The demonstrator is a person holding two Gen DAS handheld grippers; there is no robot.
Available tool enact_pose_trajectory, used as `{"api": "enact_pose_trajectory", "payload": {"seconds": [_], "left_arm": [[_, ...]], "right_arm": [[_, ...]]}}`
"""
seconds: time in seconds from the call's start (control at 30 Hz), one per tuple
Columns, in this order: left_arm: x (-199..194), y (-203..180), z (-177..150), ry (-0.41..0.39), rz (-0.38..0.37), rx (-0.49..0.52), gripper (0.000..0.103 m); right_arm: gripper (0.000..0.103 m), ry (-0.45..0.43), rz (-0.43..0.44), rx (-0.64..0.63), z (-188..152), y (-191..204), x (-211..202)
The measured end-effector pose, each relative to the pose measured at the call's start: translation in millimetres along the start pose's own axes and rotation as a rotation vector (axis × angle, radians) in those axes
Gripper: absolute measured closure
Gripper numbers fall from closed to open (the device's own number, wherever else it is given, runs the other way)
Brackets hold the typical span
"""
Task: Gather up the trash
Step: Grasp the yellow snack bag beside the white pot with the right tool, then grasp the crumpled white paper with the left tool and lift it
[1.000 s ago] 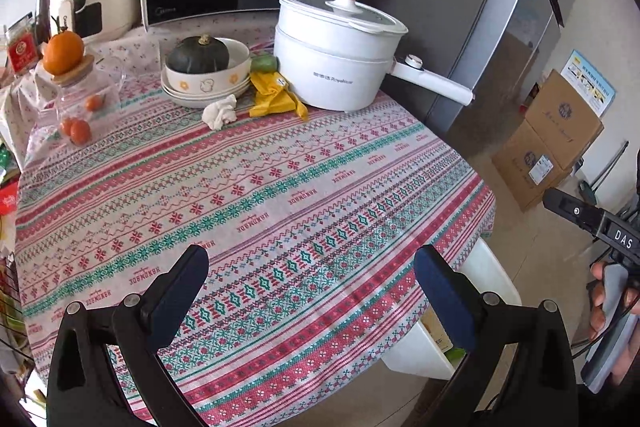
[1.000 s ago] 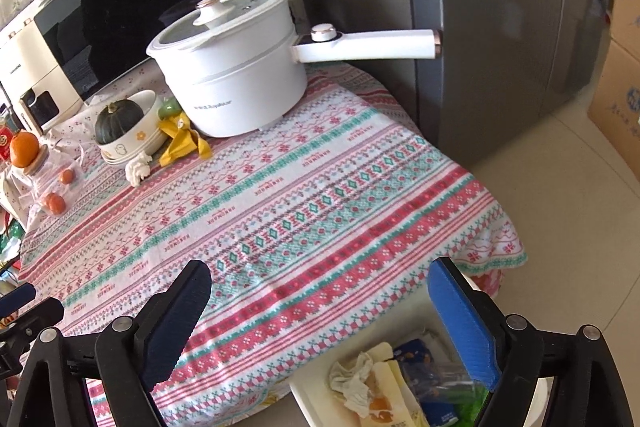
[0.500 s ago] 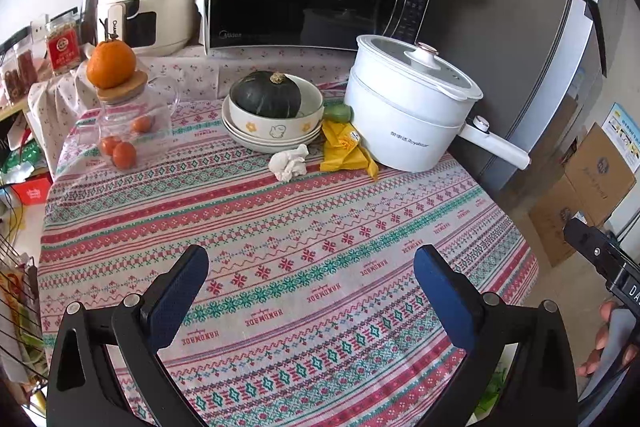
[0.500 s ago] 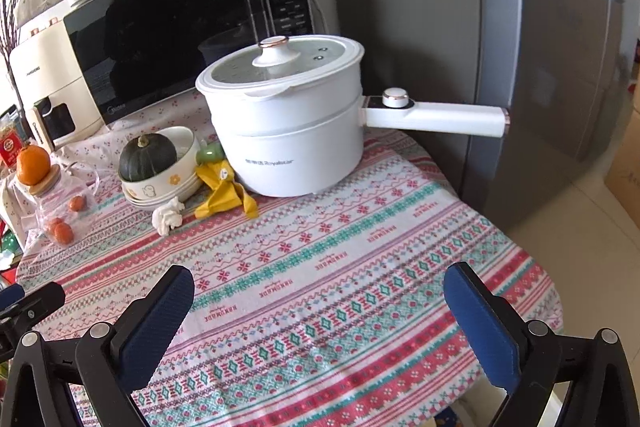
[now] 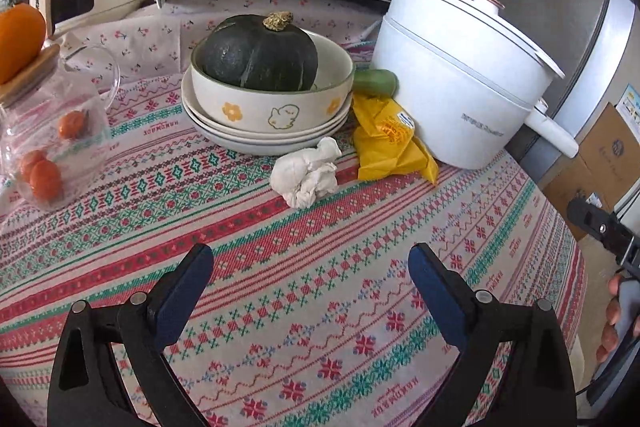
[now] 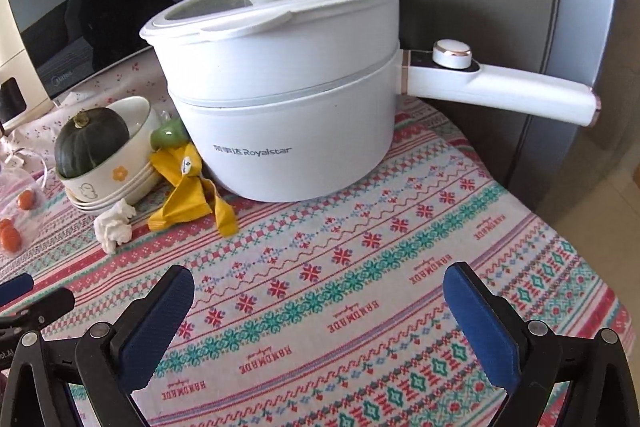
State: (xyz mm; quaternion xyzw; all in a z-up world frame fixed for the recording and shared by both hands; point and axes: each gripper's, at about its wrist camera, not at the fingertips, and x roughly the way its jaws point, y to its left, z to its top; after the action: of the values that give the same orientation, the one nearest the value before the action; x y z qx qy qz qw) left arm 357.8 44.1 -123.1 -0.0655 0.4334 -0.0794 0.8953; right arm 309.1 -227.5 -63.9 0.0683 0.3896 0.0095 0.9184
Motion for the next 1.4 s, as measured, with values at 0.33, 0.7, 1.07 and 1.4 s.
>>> {"api": "enact_pose_trajectory", "payload": {"seconds": [0.33,0.7,1.07,1.4], "left_arm": [[72,43,26,0.000,-0.162,-0.202,0.069],[35,92,-5,-0.019,-0.198,-0.217,0.103],[27,93,-10,-0.022,-0.244,-0.192,0.062],[64,66,22,-0.001,-0.214,-0.155,0.072]], "right_arm": [[0.008,0.047,0.064,0.058,-2,44,72],[0.031,0.039,0.101,0.198,10,101,126],[0.085,0.036,0.139,0.348,3,87,140],[0.090,0.051,0.191,0.269,-15,73,110]]}}
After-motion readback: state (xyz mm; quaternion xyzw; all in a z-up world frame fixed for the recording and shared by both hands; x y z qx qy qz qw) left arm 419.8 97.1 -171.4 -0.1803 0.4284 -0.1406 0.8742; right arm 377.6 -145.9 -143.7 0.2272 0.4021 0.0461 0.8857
